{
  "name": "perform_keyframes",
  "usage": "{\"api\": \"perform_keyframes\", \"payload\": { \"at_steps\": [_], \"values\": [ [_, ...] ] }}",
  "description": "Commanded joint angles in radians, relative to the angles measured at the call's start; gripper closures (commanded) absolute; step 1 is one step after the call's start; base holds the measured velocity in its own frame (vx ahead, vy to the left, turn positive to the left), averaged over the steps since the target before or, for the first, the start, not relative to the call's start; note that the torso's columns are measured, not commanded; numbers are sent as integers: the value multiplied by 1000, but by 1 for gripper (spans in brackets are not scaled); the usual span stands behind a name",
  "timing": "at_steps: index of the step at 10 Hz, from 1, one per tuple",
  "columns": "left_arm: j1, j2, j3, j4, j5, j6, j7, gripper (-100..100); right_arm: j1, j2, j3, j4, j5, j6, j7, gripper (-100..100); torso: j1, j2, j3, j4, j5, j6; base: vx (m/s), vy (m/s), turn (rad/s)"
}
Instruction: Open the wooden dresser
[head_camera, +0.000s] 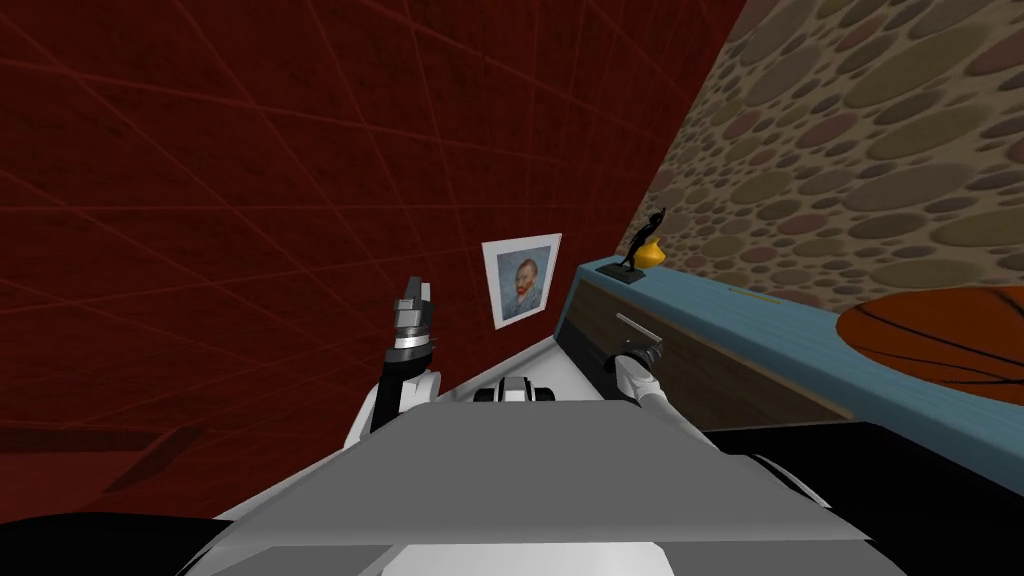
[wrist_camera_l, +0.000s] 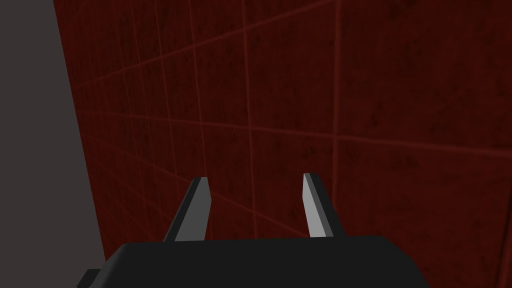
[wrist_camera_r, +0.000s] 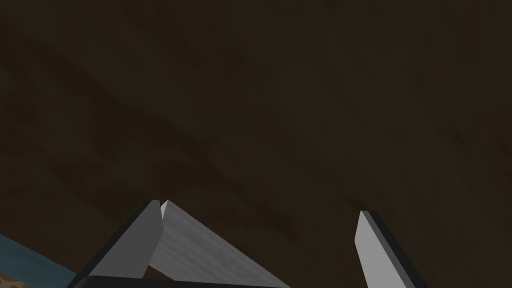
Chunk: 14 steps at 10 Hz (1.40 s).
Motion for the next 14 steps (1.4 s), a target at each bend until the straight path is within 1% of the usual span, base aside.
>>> {"api": "perform_keyframes", "payload": {
  "at_steps": [1,3,4,5,6,7,8,10,11,12,13,14],
  "values": [
    [0,0,0,0,0,0,0,0,-5,-19,-5,9,21,50,32,-100,-2,1,0,1,0,0,22,31,53],
    [0,0,0,0,0,0,0,0,-18,-37,-3,42,57,88,36,-100,-2,1,0,1,1,-1,23,47,68],
    [0,0,0,0,0,0,0,0,-26,-49,-1,61,78,110,39,-100,0,-1,-1,2,4,-3,21,49,87],
    [0,0,0,0,0,0,0,0,-16,-38,-3,47,60,95,40,-100,1,-1,-1,2,4,-3,10,17,20],
    [0,0,0,0,0,0,0,0,-37,-27,-13,61,54,122,62,-100,-1,0,0,1,1,-1,-55,-58,163],
    [0,0,0,0,0,0,0,0,-58,-16,-22,76,47,144,79,-100,-5,3,2,1,-1,-1,-117,-152,368],
    [0,0,0,0,0,0,0,0,-68,-10,-26,84,44,155,88,-100,-9,5,3,2,-2,-1,-130,-127,232],
    [0,0,0,0,0,0,0,0,-109,14,-44,114,30,200,121,-100,-1,3,2,1,0,0,-165,-138,220],
    [0,0,0,0,0,0,0,0,-119,20,-48,122,26,212,130,-100,-2,1,1,0,0,0,-145,-158,171],
    [0,0,0,0,0,0,0,0,-111,15,-44,116,29,201,122,-100,-2,-1,-1,0,-1,1,-64,-59,62],
    [0,0,0,0,0,0,0,0,-99,8,-39,107,33,189,113,100,-1,-5,-3,-2,0,4,58,60,-156],
    [0,0,0,0,0,0,0,0,-88,2,-35,99,37,178,105,100,1,-10,-5,-4,-1,3,117,114,-246]
  ]
}}
